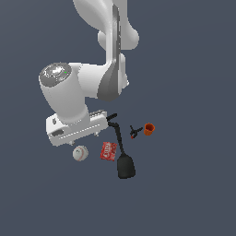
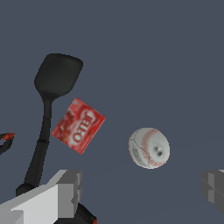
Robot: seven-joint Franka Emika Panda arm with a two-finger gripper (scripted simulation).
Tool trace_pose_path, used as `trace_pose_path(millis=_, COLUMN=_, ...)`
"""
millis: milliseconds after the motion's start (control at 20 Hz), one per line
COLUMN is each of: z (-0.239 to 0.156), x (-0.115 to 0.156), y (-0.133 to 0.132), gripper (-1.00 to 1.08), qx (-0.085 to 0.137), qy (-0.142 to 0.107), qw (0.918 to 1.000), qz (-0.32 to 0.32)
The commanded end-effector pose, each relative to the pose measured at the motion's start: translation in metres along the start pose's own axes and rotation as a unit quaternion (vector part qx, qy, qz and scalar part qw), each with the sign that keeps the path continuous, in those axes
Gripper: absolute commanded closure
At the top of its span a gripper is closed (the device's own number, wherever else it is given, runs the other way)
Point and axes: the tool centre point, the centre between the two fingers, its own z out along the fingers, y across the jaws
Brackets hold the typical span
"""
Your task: Pick up a designated object from a clutter of objects.
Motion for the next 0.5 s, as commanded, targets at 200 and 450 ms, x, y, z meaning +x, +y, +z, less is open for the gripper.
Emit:
trace_pose_path(millis=200, z=0.041, x=-0.007, y=0.025, gripper=-0.92, qx=0.001, qy=-0.003, qw=0.9984, qz=-0.056)
trace_pose_path(millis=450, z=0.063, x=-0.013, y=0.038, gripper=-0.92, qx=0.001, qy=-0.004, qw=0.9963, qz=-0.085)
